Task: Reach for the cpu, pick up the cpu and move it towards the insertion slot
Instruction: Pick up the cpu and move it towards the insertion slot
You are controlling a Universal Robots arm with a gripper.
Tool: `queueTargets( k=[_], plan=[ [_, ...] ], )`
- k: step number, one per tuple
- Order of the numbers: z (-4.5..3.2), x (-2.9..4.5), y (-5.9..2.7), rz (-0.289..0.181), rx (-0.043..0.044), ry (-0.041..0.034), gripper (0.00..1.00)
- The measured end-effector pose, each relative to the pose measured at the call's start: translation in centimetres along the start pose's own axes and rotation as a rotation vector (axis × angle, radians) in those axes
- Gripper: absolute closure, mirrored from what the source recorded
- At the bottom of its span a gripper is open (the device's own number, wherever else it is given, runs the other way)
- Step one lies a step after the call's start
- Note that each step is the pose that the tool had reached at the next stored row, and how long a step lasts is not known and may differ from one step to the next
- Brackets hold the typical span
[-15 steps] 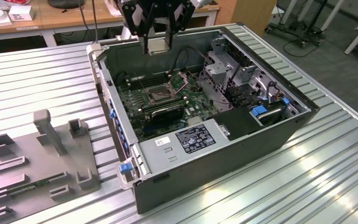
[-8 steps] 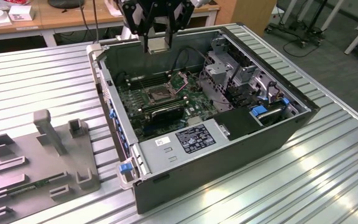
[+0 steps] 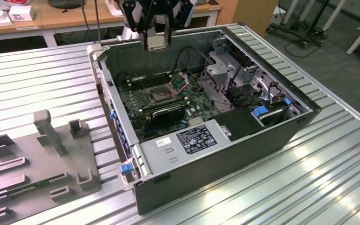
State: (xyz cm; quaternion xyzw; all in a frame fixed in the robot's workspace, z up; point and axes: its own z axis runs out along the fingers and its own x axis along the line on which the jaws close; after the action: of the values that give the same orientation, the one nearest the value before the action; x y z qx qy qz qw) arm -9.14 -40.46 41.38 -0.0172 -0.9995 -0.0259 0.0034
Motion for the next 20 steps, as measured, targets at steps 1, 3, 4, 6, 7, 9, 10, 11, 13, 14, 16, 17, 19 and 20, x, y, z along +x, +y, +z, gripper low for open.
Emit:
queueTargets(
  k=[1, 3, 4, 6, 7, 9, 10, 11, 13, 14, 16, 17, 19, 20],
  plan=[
    [0.09, -0.06, 0.35, 0.0, 0.0, 0.0, 0.45],
    [0.25, -0.18, 0.95, 0.0, -0.0001, 0.0, 0.45],
    [0.33, -0.27, 1.26, 0.0, -0.0001, 0.0, 0.45],
    [0.53, -0.45, 1.84, 0.0, -0.0002, 0.0, 0.45],
    [0.63, -0.58, 2.1, 0.0, -0.0001, 0.0, 0.45],
    [0.8, -0.87, 2.67, 0.0, -0.0001, 0.0, 0.45],
    [0.89, -1.02, 2.89, 0.0, -0.0001, 0.0, 0.45],
    [0.97, -1.21, 3.09, 0.0, -0.0002, 0.0, 0.45],
    [1.12, -1.64, 3.36, 0.0, 0.0, 0.0, 0.45],
    [1.2, -1.83, 3.47, 0.0, 0.0001, 0.0, 0.45],
    [1.35, -2.05, 3.55, -0.004, 0.0002, 0.0001, 0.45],
    [1.39, -2.07, 3.55, -0.013, 0.0003, 0.0006, 0.45],
    [1.45, -2.13, 3.54, -0.033, 0.0004, 0.0016, 0.45],
    [1.45, -2.13, 3.54, -0.037, 0.0005, 0.0019, 0.45]
  ],
)
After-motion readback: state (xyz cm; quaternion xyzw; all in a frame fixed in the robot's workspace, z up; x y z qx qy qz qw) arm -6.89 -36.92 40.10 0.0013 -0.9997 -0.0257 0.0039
